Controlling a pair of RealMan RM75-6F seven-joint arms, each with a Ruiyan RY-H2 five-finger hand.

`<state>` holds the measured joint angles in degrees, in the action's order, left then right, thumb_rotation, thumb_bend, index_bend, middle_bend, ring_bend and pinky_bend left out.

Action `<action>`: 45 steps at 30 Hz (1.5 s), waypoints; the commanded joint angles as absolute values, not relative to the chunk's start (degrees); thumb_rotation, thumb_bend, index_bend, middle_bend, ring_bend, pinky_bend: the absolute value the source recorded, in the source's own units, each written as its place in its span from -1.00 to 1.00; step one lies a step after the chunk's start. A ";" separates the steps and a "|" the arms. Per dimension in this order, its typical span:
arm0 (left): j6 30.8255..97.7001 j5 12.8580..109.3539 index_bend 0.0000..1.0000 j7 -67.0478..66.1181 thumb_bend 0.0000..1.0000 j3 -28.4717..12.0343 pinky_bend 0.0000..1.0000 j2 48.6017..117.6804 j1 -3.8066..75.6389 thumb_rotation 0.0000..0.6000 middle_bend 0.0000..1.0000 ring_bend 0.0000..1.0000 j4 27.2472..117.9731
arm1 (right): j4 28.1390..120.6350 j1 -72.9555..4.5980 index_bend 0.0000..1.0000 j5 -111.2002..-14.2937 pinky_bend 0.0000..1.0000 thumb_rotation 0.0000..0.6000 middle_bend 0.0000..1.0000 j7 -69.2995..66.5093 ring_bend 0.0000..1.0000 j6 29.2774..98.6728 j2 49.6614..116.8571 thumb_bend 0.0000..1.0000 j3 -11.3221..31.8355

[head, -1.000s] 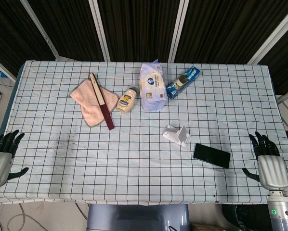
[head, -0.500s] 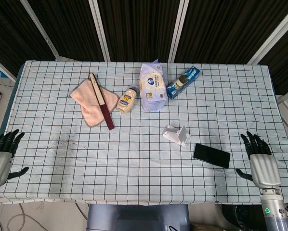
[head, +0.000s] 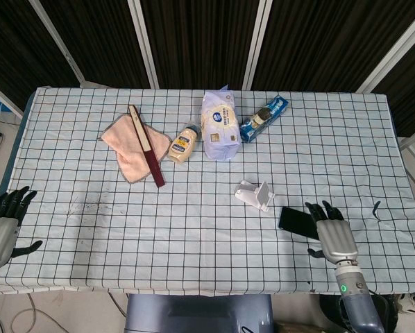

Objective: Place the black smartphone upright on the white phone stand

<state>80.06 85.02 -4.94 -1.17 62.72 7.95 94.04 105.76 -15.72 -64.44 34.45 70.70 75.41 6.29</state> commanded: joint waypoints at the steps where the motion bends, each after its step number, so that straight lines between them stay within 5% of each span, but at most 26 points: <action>1: 80.00 85.15 -1.00 -4.71 -1.00 -1.09 -1.00 62.57 7.99 1.00 -1.00 -1.00 94.13 | 104.32 -17.50 -0.68 -61.26 -0.72 1.00 -0.62 37.11 -0.89 69.95 78.47 -0.70 7.14; 17: 78.77 84.60 -1.00 -3.71 -1.00 -0.90 -1.00 61.89 8.37 1.00 -1.00 -1.00 94.73 | 97.82 -21.71 -0.54 -51.39 -0.71 1.00 -0.55 40.62 -0.87 69.54 85.02 -0.53 9.80; 45: 78.43 84.07 -1.00 -3.19 -1.00 -0.93 -1.00 61.56 8.49 1.00 -1.00 -1.00 95.06 | 94.45 -25.38 -0.42 -40.17 -0.71 1.00 -0.45 41.39 -0.87 69.39 87.24 -0.51 10.81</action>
<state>78.43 84.07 -3.19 -0.92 61.56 8.49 95.06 94.59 -25.27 -40.43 41.42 69.46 87.23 10.84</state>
